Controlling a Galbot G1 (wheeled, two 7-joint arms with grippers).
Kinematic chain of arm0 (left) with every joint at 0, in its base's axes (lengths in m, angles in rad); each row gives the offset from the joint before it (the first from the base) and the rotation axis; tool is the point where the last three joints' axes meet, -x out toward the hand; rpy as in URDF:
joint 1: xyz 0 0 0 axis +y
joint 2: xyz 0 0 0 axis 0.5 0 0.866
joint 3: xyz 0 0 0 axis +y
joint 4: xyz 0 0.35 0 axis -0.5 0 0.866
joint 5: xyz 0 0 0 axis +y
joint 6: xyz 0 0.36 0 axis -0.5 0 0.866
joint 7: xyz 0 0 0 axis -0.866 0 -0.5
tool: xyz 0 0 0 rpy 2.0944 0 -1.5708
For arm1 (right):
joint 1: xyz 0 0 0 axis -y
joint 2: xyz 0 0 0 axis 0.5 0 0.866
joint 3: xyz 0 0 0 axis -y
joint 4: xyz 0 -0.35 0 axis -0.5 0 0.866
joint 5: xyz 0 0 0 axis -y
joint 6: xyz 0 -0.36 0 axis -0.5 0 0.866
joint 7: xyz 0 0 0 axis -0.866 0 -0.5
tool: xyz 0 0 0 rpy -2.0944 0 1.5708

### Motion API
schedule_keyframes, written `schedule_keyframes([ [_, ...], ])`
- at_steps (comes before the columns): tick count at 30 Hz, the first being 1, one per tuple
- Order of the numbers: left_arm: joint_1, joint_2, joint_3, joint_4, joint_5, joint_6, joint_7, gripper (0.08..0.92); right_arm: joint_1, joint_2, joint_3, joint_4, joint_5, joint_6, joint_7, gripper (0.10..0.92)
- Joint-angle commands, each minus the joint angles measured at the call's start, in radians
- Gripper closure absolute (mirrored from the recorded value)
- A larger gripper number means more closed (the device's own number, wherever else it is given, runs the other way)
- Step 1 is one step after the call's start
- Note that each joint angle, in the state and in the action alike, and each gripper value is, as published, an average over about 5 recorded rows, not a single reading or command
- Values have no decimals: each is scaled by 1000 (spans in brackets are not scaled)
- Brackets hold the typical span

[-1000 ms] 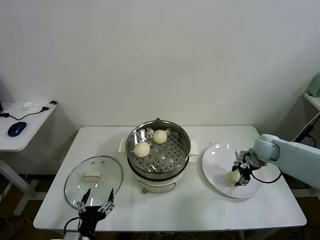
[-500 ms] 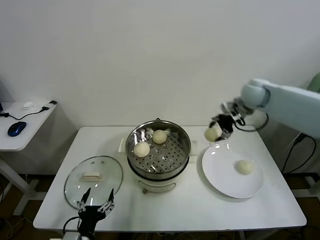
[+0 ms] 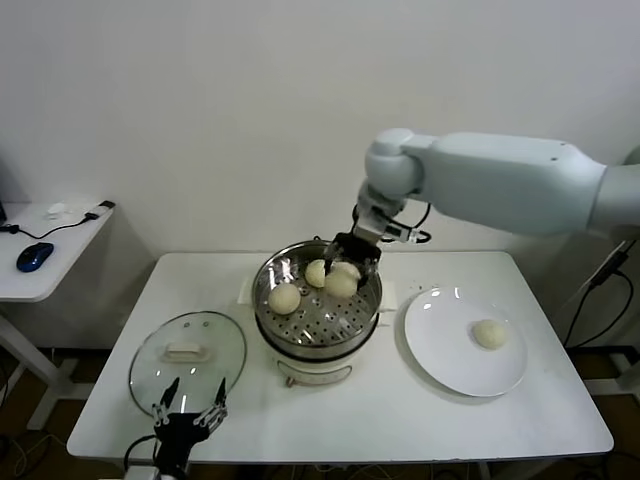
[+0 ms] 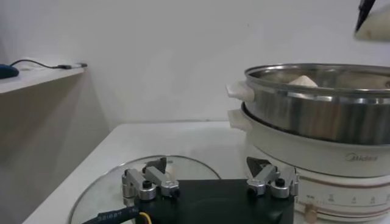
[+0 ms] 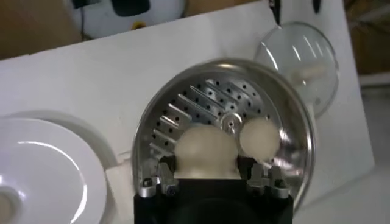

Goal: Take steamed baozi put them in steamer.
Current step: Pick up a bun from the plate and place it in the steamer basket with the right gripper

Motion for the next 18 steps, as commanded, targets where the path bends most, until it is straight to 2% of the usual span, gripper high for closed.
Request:
schedule_keyframes([
  [1, 0, 0, 0, 1, 0, 1, 0, 177, -132, 126, -1, -17, -142, 123, 30, 364],
  [15, 0, 0, -1, 6, -3, -5, -3, 177, -225, 179, 11, -115, -231, 118, 71, 364],
  [18, -1, 0, 0, 6, -4, -6, -4, 177, -222, 179, 14, -126, -235, 122, 92, 328],
])
